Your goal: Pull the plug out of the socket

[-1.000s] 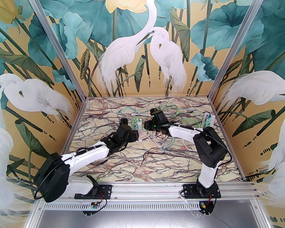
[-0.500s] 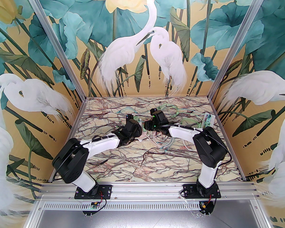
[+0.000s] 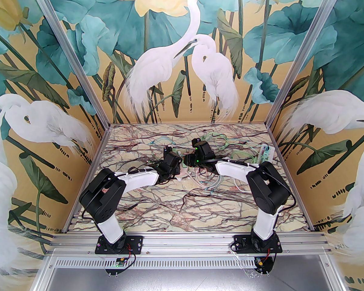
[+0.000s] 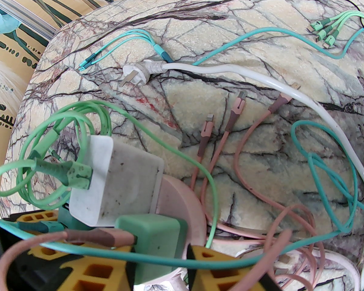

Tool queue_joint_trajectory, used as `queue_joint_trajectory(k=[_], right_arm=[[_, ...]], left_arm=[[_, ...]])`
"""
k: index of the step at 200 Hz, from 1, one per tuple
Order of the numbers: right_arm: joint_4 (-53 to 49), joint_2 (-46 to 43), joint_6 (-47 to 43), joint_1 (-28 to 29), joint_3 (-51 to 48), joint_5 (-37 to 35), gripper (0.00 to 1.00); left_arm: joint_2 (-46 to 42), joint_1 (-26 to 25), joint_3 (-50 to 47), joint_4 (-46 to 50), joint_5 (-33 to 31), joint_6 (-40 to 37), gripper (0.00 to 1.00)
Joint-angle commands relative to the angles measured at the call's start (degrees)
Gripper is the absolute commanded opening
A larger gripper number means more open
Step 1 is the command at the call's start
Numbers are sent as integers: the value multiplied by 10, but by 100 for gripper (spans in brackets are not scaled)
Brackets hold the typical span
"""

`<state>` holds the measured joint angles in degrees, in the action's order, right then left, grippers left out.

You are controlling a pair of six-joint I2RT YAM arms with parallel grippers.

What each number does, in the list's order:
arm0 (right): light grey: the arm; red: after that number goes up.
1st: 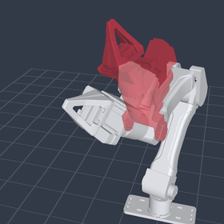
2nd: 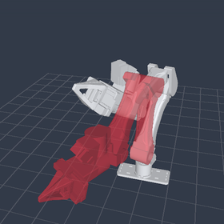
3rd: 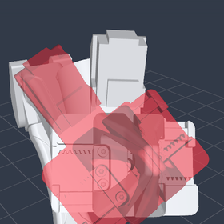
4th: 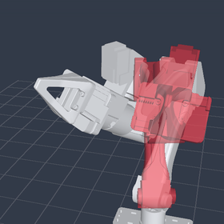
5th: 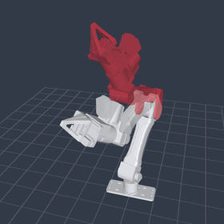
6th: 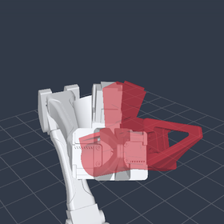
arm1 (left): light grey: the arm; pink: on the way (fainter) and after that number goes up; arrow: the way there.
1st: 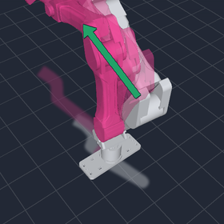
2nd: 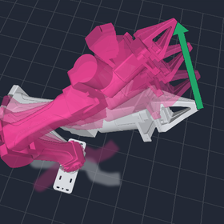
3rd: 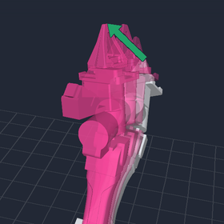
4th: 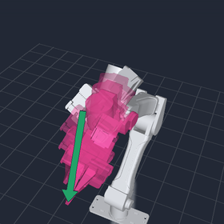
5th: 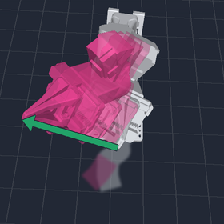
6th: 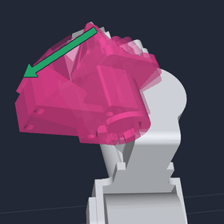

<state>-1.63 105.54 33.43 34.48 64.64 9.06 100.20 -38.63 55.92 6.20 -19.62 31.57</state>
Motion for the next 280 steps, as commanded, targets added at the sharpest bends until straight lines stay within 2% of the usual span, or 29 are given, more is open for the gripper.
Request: queue_joint_trajectory(k=[1, 32, 75, 123, 168, 202, 238, 280], right_arm=[[-39, 25, 4, 0, -6, -9, 35], [-44, 35, 6, 0, -2, -5, 35], [-58, 37, 4, 1, -4, -18, 35], [-74, 47, -1, 5, 10, -26, 35], [-87, 56, -10, 12, 21, -34, 35], [-100, 67, -16, 20, 33, -39, 35], [-105, 73, -20, 30, 41, -40, 35], [-112, 71, -20, 41, 45, -40, 35]], left_arm=[[1, 4, 11, 11, -6, -1, 29], [-17, 10, 5, 4, 22, 21, 29], [-33, 9, 7, 15, 26, 19, 26], [-17, -23, 39, 76, -69, -8, 25], [-3, -32, 50, 82, -72, -7, 24], [-12, -26, 52, 83, -48, 7, 24], [-42, 9, 33, 64, 33, 50, 24], [-74, 27, 18, 71, 44, 62, 24]])
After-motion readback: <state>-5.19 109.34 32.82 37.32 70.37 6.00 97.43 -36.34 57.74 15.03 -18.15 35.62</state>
